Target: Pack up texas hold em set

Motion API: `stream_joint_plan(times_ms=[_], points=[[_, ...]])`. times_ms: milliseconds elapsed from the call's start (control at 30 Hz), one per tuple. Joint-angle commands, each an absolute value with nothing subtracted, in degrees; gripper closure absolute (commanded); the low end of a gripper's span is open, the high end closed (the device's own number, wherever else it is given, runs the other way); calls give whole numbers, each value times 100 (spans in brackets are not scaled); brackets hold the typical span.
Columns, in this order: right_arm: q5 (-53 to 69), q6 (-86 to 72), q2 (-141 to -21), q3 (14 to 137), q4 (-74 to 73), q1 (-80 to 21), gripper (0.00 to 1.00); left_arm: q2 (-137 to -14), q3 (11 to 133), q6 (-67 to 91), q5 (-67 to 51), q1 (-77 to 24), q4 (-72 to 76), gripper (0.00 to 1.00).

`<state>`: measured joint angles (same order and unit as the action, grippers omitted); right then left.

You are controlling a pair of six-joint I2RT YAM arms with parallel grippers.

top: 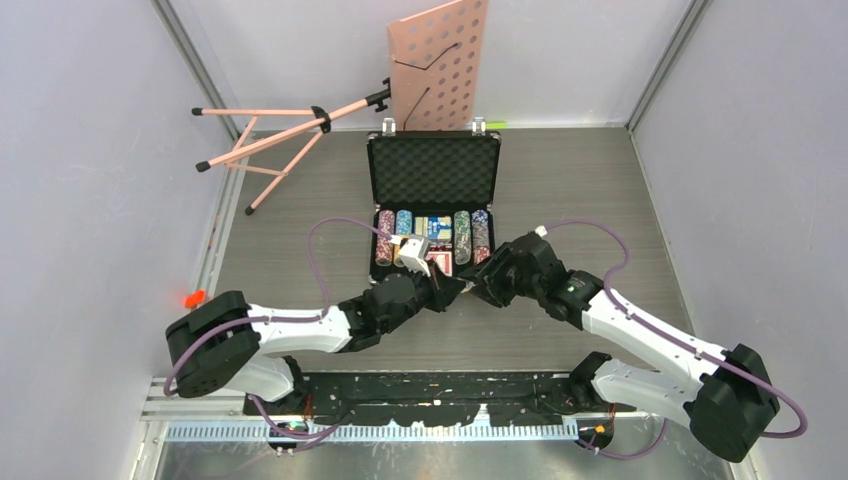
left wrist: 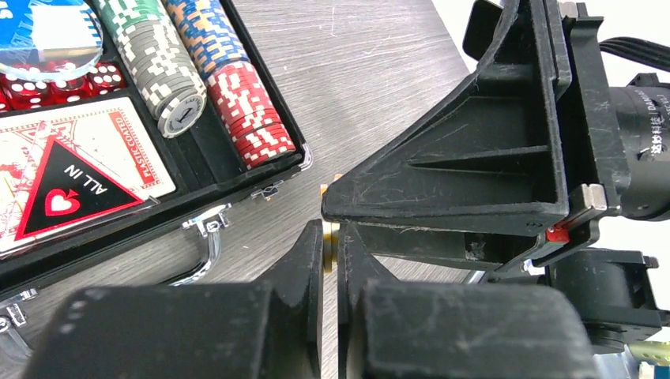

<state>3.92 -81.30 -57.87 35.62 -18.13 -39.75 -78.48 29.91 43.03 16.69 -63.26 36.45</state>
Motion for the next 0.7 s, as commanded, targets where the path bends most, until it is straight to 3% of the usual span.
stream_joint_plan(times_ms=[0, 133, 167, 433, 667], points=[[525, -8135, -5619, 3543, -1663, -4003, 59, -7804, 3276, 4143, 1447, -6138, 3603, 100], [271, -7850, -5315, 3627, -2160, -3924, 26, -7387, 3082, 3880, 777, -5812, 3263, 100], [224, -7711, -5185, 3637, -2311, -3891, 23, -7213, 3067, 3767, 588, -5711, 3000, 100], [-500, -6786, -4336, 3817, -3480, -3613, 17, -6071, 4010, 1476, 612, -5446, -842, 100], [-686, -6061, -4031, 4032, -4097, -3594, 18, -6328, 4523, -571, 1171, -5289, -1740, 100]])
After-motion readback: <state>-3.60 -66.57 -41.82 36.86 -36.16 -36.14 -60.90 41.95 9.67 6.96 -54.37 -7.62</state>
